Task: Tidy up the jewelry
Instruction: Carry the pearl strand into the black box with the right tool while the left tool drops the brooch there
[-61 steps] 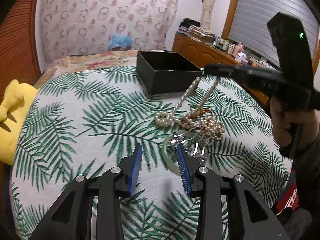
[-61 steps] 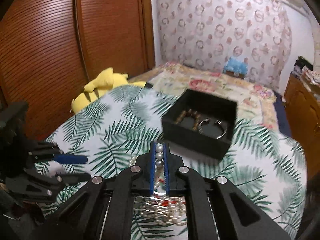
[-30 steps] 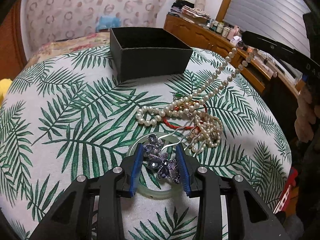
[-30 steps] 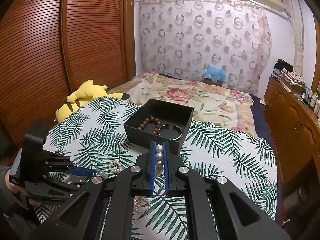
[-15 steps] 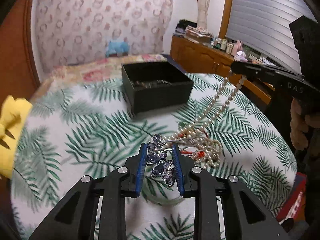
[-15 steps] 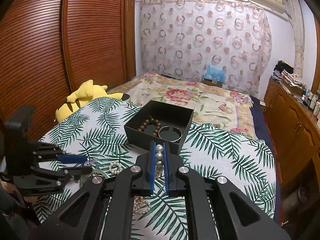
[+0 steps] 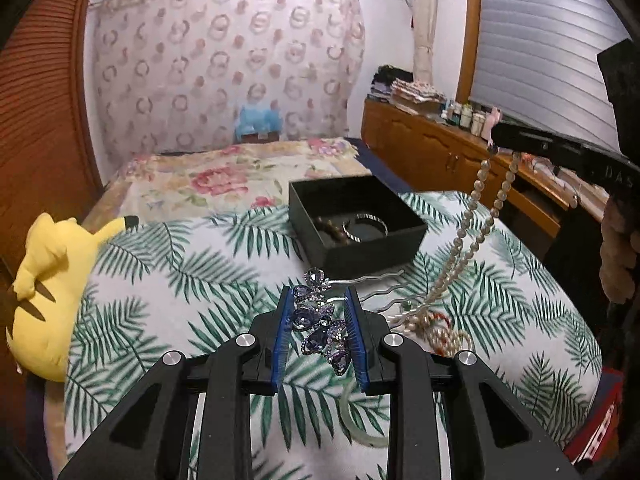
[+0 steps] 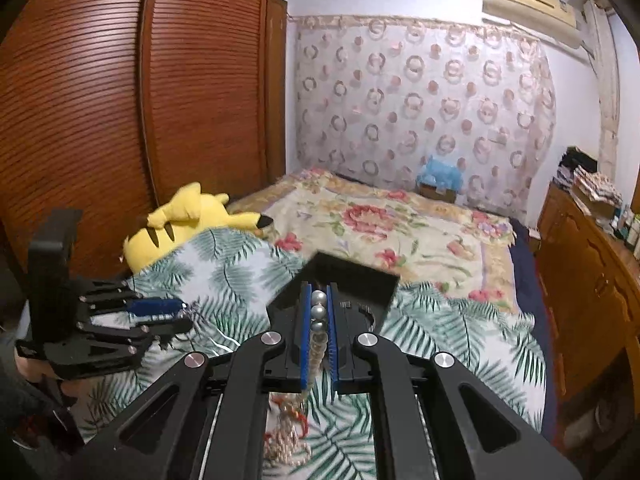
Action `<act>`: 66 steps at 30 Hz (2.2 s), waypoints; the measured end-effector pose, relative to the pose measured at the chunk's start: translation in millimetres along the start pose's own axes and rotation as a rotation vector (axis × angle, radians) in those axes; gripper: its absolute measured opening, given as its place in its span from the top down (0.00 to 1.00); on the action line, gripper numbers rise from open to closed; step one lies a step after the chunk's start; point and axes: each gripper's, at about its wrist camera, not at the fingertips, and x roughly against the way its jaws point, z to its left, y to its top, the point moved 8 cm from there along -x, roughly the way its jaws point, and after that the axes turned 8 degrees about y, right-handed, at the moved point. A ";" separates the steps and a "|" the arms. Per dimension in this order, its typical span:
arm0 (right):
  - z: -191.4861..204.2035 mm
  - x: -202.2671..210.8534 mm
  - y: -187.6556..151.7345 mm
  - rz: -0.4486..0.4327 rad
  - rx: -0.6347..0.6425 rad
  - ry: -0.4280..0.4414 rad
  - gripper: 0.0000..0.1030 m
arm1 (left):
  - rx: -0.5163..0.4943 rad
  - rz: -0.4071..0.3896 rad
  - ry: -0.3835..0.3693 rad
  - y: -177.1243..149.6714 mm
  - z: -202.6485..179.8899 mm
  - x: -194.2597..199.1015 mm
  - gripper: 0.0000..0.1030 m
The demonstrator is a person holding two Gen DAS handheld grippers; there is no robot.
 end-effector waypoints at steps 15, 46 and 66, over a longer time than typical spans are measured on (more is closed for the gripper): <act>-26.5 9.5 95.4 -0.108 0.045 0.000 0.92 | 0.012 -0.072 -0.008 53.4 8.4 -3.2 0.77; -90.9 -110.7 -16.2 0.166 -0.067 0.045 0.72 | -0.062 0.037 -0.010 73.8 -19.9 -98.0 0.77; -100.8 -86.0 -68.5 0.179 -0.105 -0.011 0.72 | -0.119 0.072 -0.041 79.0 -47.1 -122.1 0.62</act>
